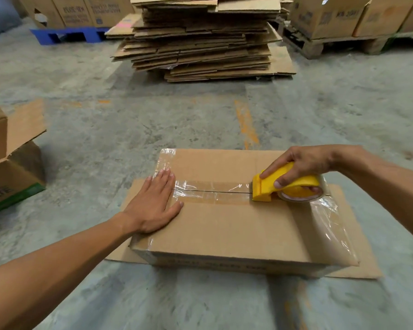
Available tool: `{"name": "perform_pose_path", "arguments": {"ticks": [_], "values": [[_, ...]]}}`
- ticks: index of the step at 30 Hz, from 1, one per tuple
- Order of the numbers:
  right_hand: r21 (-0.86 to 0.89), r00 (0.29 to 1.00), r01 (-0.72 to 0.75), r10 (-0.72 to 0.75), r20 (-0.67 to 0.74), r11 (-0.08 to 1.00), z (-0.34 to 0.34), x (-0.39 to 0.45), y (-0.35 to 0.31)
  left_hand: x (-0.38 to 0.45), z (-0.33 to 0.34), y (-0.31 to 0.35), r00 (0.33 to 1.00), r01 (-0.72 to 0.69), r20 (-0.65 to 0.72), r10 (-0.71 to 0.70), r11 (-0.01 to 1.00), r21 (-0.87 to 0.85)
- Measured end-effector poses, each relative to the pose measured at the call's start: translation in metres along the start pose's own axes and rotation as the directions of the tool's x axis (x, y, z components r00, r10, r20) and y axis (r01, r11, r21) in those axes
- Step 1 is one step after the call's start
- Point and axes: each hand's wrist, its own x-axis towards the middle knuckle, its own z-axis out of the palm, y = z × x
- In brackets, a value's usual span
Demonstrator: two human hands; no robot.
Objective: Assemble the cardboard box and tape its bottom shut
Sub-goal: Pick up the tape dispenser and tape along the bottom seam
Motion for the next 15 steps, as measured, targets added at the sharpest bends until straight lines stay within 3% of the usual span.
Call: {"name": "perform_pose_path", "arguments": {"ticks": [3,7,10,15], "values": [[-0.005,1.000,-0.015,0.016,0.016,1.000,0.000,0.004,0.003,0.008,-0.012,0.037,0.997,-0.072,-0.001,0.072,0.995,0.067],[0.045,1.000,0.004,-0.006,0.029,0.999,-0.001,0.007,0.004,0.030,-0.013,0.115,0.970,-0.244,-0.010,0.244,0.970,0.002],[0.077,1.000,-0.017,0.015,0.024,0.997,-0.001,0.006,0.006,0.046,0.001,0.144,0.981,-0.191,0.029,0.193,0.979,-0.068],[0.078,0.999,-0.015,0.011,0.047,0.997,0.002,0.012,0.004,0.046,0.016,0.125,0.981,-0.189,-0.034,0.189,0.982,0.001]]}}
